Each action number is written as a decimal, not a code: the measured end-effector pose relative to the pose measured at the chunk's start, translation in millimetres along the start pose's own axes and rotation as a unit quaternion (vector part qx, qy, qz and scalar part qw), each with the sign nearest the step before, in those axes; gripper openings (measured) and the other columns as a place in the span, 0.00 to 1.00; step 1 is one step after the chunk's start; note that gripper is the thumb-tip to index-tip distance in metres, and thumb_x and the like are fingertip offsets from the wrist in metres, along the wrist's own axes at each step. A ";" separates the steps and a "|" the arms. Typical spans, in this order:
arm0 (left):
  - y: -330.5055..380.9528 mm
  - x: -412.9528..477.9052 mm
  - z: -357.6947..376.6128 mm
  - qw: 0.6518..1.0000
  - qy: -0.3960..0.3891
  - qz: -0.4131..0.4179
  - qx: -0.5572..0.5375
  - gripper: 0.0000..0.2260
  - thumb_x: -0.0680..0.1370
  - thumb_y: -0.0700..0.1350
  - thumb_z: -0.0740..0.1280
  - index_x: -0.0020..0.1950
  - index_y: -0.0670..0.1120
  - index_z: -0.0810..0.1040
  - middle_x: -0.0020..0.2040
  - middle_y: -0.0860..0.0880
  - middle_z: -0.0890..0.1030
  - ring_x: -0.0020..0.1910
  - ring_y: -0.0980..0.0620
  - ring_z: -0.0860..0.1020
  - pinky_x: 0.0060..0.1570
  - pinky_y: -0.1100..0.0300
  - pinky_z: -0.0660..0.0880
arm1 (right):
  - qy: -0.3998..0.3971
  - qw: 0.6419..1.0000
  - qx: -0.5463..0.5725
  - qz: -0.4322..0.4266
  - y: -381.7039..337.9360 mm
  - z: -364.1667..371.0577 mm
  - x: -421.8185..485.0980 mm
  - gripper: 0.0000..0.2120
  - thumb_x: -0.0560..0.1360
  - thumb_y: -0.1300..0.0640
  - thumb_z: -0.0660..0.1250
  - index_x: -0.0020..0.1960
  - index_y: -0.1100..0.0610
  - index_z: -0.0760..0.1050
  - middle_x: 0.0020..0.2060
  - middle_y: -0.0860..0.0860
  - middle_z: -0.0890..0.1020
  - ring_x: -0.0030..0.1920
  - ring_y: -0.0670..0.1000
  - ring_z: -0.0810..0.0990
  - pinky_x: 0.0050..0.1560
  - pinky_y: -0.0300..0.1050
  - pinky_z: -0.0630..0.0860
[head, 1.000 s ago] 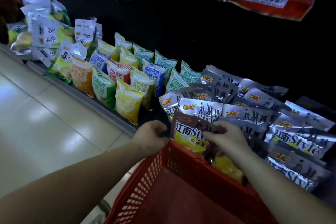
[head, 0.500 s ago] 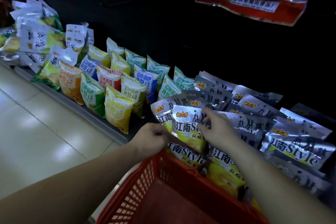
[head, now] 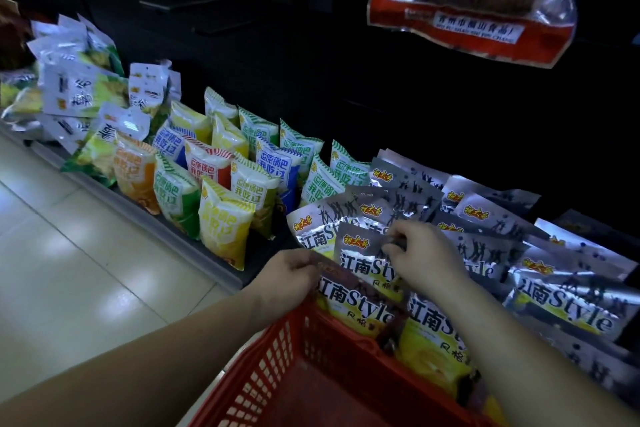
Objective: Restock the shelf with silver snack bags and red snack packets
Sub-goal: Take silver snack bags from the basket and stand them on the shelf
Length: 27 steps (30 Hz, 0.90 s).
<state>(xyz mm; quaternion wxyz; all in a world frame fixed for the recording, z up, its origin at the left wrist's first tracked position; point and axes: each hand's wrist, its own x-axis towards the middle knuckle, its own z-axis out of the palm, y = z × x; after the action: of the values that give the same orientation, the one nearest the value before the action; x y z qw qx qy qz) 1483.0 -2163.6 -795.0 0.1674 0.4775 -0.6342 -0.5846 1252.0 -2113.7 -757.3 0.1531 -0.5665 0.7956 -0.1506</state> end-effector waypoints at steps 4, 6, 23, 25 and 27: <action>11.5 -1.9 -2.8 0.997 0.004 -0.014 -0.078 0.13 0.75 0.32 0.58 0.40 0.37 0.81 0.41 0.34 0.80 0.41 0.38 0.78 0.43 0.48 0.75 | 0.003 0.999 0.047 -0.010 -7.2 -19.5 -5.8 0.07 0.77 0.56 0.69 0.43 0.46 0.74 0.41 0.40 0.80 0.43 0.48 0.78 0.44 0.48 0.76; 18.2 -2.7 -4.5 0.994 0.020 -0.035 -0.102 0.14 0.77 0.33 0.59 0.44 0.40 0.85 0.45 0.37 0.84 0.46 0.40 0.82 0.49 0.48 0.78 | 0.022 0.998 0.058 -0.030 -11.9 -30.5 -8.7 0.10 0.77 0.55 0.70 0.40 0.44 0.72 0.40 0.39 0.79 0.45 0.49 0.79 0.46 0.49 0.77; 2.6 -20.5 3.4 0.951 -0.103 0.108 0.272 0.09 0.78 0.43 0.71 0.45 0.58 0.79 0.45 0.58 0.81 0.43 0.59 0.79 0.47 0.55 0.79 | 0.066 0.985 0.151 -0.053 -15.0 -50.1 -48.3 0.11 0.77 0.53 0.73 0.40 0.43 0.74 0.38 0.41 0.81 0.43 0.46 0.80 0.49 0.54 0.81; -6.6 -28.2 -1.0 0.949 -0.104 0.105 0.278 0.08 0.79 0.44 0.69 0.47 0.58 0.77 0.48 0.57 0.82 0.48 0.56 0.80 0.52 0.51 0.80 | 0.048 0.987 0.143 -0.057 -17.5 -46.1 -54.5 0.09 0.77 0.52 0.73 0.41 0.45 0.75 0.38 0.42 0.81 0.43 0.48 0.81 0.48 0.55 0.81; -8.1 -34.9 -6.3 0.950 -0.102 0.101 0.277 0.10 0.78 0.42 0.67 0.46 0.59 0.77 0.48 0.57 0.83 0.48 0.55 0.81 0.52 0.49 0.80 | 0.044 0.989 0.129 -0.060 -19.5 -43.5 -61.9 0.07 0.78 0.51 0.72 0.43 0.46 0.76 0.38 0.42 0.82 0.43 0.48 0.81 0.47 0.54 0.81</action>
<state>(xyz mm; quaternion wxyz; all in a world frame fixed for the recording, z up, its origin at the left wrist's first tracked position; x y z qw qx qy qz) 1508.2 -2138.2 -788.6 0.0212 0.3763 -0.8300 -0.4112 1269.9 -2058.3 -705.2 0.1799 -0.5819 0.7399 -0.2856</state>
